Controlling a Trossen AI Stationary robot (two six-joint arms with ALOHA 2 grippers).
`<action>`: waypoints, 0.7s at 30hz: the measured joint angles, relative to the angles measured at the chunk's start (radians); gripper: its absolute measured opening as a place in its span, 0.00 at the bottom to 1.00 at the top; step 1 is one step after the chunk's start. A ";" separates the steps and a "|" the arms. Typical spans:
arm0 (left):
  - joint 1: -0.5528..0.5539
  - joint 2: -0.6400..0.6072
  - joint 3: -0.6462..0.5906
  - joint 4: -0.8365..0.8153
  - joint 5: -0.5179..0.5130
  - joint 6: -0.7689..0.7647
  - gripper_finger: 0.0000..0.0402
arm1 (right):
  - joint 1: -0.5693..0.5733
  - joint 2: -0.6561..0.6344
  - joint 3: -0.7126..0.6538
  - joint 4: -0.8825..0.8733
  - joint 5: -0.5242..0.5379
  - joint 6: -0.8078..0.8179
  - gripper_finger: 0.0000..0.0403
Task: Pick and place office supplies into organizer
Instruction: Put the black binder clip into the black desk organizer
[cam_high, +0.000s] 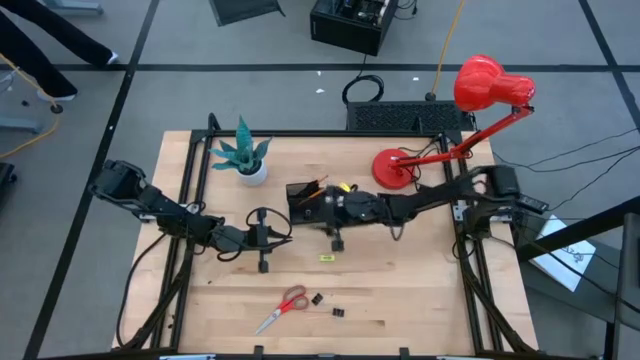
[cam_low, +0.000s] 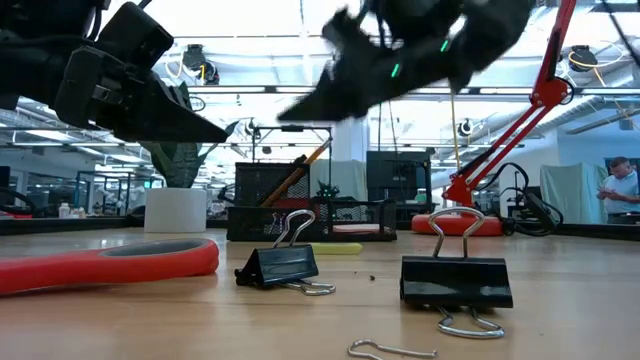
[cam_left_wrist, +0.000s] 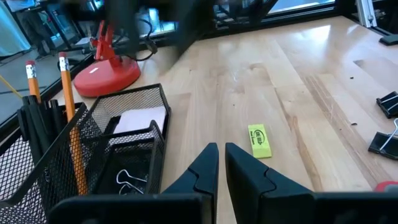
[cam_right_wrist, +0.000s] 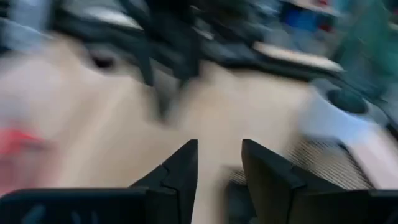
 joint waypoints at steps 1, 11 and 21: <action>0.000 0.000 0.000 0.000 0.000 -0.001 0.09 | 0.021 -0.026 0.000 -0.019 -0.040 0.006 0.30; 0.000 0.000 0.000 0.005 0.000 -0.013 0.09 | 0.299 -0.092 -0.020 -0.258 -0.079 -0.071 0.30; 0.000 0.000 0.000 0.007 0.000 -0.022 0.09 | 0.385 0.084 -0.046 -0.033 0.084 -0.156 0.36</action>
